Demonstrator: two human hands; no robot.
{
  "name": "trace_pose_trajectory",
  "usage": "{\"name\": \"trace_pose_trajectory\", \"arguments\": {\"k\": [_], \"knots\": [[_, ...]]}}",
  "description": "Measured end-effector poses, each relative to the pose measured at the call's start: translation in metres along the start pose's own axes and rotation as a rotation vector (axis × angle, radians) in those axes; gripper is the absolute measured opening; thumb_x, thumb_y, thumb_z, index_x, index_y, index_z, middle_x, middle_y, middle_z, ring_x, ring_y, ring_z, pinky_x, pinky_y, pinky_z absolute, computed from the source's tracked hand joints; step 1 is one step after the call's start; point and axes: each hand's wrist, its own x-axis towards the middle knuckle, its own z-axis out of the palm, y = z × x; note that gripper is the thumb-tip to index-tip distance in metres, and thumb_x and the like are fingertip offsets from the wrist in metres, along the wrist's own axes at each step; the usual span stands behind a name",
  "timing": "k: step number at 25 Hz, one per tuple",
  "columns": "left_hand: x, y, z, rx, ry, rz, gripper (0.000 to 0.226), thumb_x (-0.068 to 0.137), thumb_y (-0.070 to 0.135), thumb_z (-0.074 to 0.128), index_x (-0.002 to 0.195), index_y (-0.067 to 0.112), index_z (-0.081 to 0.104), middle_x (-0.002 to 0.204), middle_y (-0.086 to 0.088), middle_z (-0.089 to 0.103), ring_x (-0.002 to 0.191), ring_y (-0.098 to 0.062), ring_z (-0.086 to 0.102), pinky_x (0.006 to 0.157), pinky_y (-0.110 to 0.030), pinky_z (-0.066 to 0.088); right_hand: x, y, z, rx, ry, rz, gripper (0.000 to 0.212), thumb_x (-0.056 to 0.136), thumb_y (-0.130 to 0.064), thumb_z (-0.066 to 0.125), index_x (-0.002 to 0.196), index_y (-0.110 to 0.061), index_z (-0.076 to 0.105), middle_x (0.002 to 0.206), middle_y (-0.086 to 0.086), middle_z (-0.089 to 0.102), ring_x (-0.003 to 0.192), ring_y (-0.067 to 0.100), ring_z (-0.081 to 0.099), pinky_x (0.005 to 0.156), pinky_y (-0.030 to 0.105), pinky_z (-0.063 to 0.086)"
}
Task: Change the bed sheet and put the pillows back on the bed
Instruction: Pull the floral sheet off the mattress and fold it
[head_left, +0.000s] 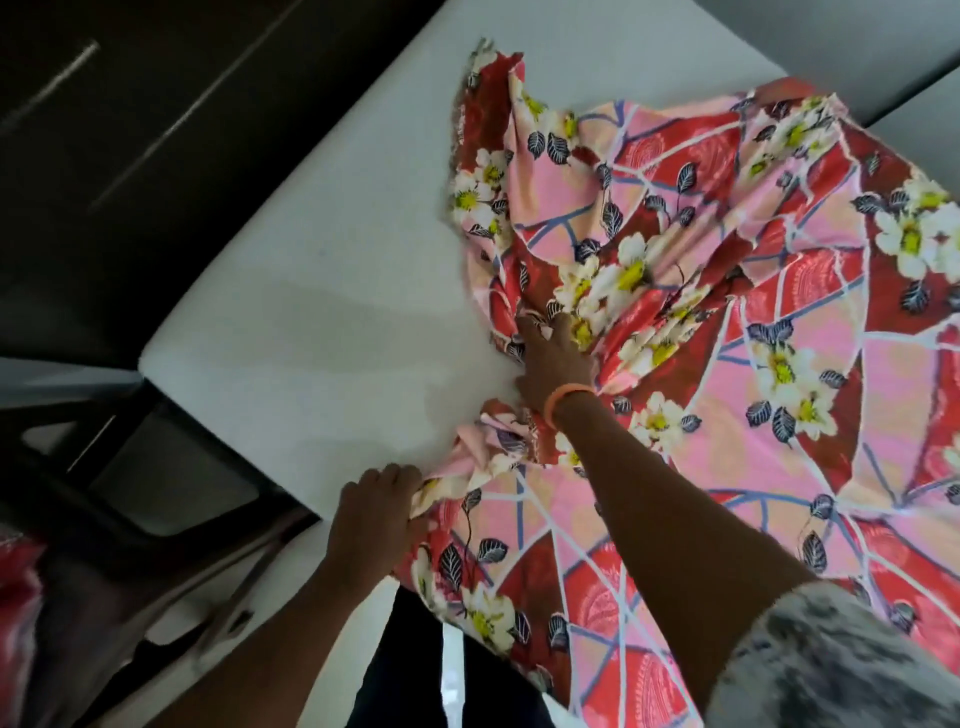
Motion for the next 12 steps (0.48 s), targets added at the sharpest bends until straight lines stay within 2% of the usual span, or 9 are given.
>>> {"name": "trace_pose_trajectory", "arguments": {"k": [1,2,3,5,7,9,11,12], "knots": [[-0.007,0.001,0.003,-0.008,-0.038,-0.073,0.044,0.078,0.050,0.075,0.100,0.014,0.062,0.090,-0.006,0.064,0.083,-0.031,0.063,0.068,-0.039,0.050,-0.015,0.002,0.012,0.045,0.057,-0.009,0.057,0.085,-0.011,0.061,0.139,-0.023,0.044,0.147,0.014,0.031,0.110,0.040,0.061,0.093,0.046,0.047],[-0.011,0.006,0.004,-0.038,-0.066,-0.141,0.034,0.086,0.045,0.069,0.102,0.015,0.062,0.093,-0.006,0.066,0.088,-0.030,0.064,0.072,-0.037,0.049,-0.033,0.008,0.022,0.089,0.102,-0.044,0.042,0.087,-0.010,0.057,0.127,-0.018,0.056,0.136,0.013,0.045,0.103,0.038,0.064,0.087,0.042,0.049],[-0.012,0.014,0.004,-0.110,-0.074,-0.201,0.026,0.090,0.040,0.064,0.099,0.016,0.063,0.094,-0.005,0.068,0.091,-0.029,0.065,0.073,-0.035,0.047,-0.054,0.021,0.032,0.101,0.092,-0.079,0.030,0.089,-0.017,0.055,0.117,-0.015,0.064,0.125,0.013,0.056,0.101,0.037,0.064,0.085,0.039,0.050],[-0.013,0.034,-0.001,-0.363,-0.080,-0.300,0.014,0.089,0.030,0.066,0.084,0.017,0.063,0.087,-0.005,0.069,0.087,-0.028,0.066,0.066,-0.031,0.042,-0.097,0.059,0.049,0.044,0.024,-0.085,0.032,0.090,-0.032,0.050,0.106,-0.013,0.070,0.112,0.012,0.065,0.103,0.034,0.063,0.087,0.035,0.049],[-0.014,0.066,-0.017,-0.532,-0.101,-0.296,0.010,0.081,0.022,0.074,0.080,0.013,0.068,0.083,-0.006,0.071,0.083,-0.026,0.067,0.062,-0.027,0.037,-0.141,0.109,0.057,-0.039,-0.018,0.055,0.029,0.089,-0.029,0.052,0.108,-0.017,0.070,0.114,0.007,0.068,0.109,0.029,0.062,0.094,0.036,0.047],[-0.021,0.109,-0.038,-0.599,-0.181,-0.173,0.018,0.076,0.021,0.081,0.086,0.008,0.073,0.087,-0.008,0.072,0.085,-0.023,0.066,0.066,-0.026,0.038,-0.179,0.153,0.056,-0.114,-0.031,0.207,0.030,0.090,-0.026,0.052,0.116,-0.025,0.066,0.123,0.000,0.064,0.118,0.024,0.057,0.105,0.044,0.035],[-0.030,0.156,-0.056,-0.692,-0.228,-0.149,0.021,0.075,0.021,0.082,0.087,0.006,0.075,0.084,-0.010,0.074,0.080,-0.023,0.069,0.068,-0.027,0.047,-0.205,0.173,0.048,-0.052,-0.009,0.314,0.037,0.090,-0.027,0.056,0.126,-0.032,0.059,0.135,-0.004,0.057,0.130,0.021,0.047,0.109,0.052,0.022],[-0.038,0.181,-0.066,-0.789,-0.233,-0.181,0.017,0.076,0.018,0.081,0.088,0.007,0.075,0.081,-0.011,0.074,0.074,-0.023,0.070,0.065,-0.028,0.053,-0.220,0.177,0.043,0.058,0.050,0.362,0.044,0.088,-0.026,0.061,0.131,-0.031,0.056,0.141,-0.002,0.053,0.134,0.022,0.043,0.110,0.053,0.019]]}}
